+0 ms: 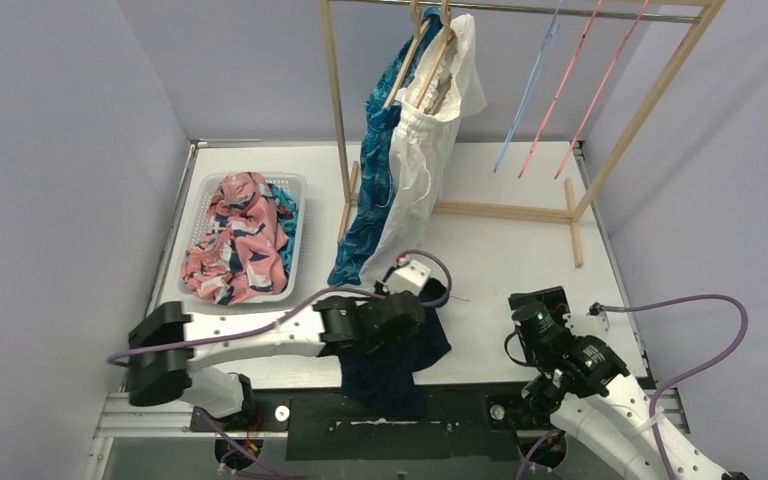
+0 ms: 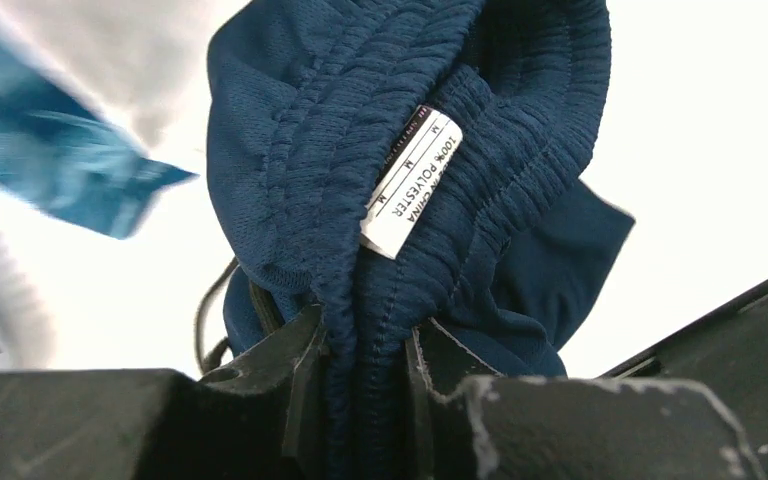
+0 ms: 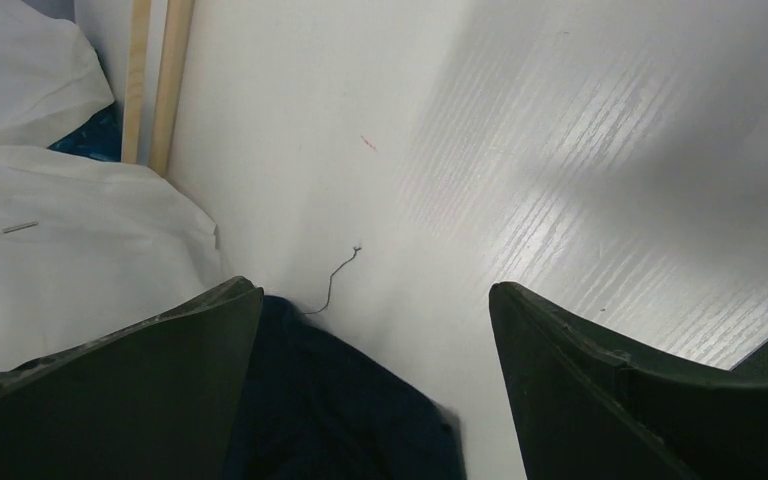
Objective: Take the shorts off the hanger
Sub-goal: Pick up the shorts at the center of the board.
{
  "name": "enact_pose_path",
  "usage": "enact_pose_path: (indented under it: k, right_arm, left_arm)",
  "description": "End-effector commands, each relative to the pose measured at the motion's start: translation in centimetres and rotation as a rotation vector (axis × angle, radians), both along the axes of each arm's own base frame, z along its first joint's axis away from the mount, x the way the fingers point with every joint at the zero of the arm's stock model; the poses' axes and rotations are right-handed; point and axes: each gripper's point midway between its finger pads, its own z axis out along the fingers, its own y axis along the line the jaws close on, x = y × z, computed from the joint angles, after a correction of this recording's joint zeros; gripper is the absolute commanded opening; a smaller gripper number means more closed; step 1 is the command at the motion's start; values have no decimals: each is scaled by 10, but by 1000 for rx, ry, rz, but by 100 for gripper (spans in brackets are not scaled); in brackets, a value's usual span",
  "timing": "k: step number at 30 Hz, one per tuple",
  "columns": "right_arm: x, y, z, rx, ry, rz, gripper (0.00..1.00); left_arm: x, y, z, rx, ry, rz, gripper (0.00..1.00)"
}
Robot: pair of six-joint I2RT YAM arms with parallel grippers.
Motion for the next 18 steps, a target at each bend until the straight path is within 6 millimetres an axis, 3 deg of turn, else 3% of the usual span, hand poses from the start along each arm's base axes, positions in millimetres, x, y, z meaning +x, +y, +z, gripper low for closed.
enact_pose_path:
  k: [1,6,8,11,14,18]
  right_arm:
    - [8,4,1,5,-23,-6,88]
    - [15,10,0,7,-34,7,87]
    - [18,12,1,0,-34,13,87]
    - [24,14,2,-18,-35,18,87]
    - [30,19,6,-31,-36,32,87]
    - [33,23,8,-48,-13,46,88]
  left_arm:
    - [29,45,108,-177,-217,198,0]
    - [38,99,124,-174,-273,316,0]
    - [40,106,133,-204,-263,324,0]
    - [35,72,119,-270,-138,133,0]
    - [22,42,77,-247,-10,-9,0]
    - [-14,-2,23,-252,189,-202,0]
